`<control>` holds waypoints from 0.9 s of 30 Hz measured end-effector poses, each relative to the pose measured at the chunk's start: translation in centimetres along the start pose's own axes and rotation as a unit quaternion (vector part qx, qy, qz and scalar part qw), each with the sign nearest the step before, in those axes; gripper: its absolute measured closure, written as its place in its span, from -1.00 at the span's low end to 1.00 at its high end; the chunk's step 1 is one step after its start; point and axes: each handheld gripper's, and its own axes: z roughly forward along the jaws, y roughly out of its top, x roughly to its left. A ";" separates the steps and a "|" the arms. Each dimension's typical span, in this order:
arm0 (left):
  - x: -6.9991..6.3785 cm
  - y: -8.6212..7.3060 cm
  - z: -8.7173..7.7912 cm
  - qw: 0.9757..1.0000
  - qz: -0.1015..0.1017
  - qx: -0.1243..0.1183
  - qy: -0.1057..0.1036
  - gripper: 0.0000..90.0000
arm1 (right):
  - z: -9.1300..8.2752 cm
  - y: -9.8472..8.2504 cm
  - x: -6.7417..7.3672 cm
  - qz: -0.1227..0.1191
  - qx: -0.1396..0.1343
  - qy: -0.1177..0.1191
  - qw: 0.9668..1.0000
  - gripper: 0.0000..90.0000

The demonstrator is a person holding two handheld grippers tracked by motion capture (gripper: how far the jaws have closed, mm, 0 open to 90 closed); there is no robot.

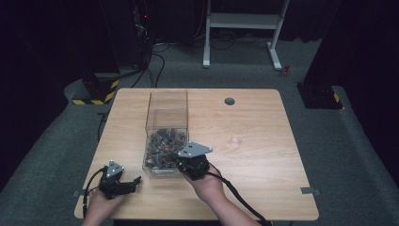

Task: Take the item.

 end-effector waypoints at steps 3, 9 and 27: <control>0.0 0.0 0.0 1.000 0.000 0.000 0.000 -0.71 | -0.1 0.1 0.0 0.001 -0.004 -0.001 1.000 1.00; 0.0 0.0 0.0 1.000 0.000 0.000 0.000 -0.71 | -0.5 0.5 0.0 0.003 -0.013 -0.002 1.000 1.00; 0.0 0.0 0.0 1.000 0.000 0.000 0.000 -0.71 | -1.4 0.7 -0.3 0.003 -0.019 -0.011 1.000 1.00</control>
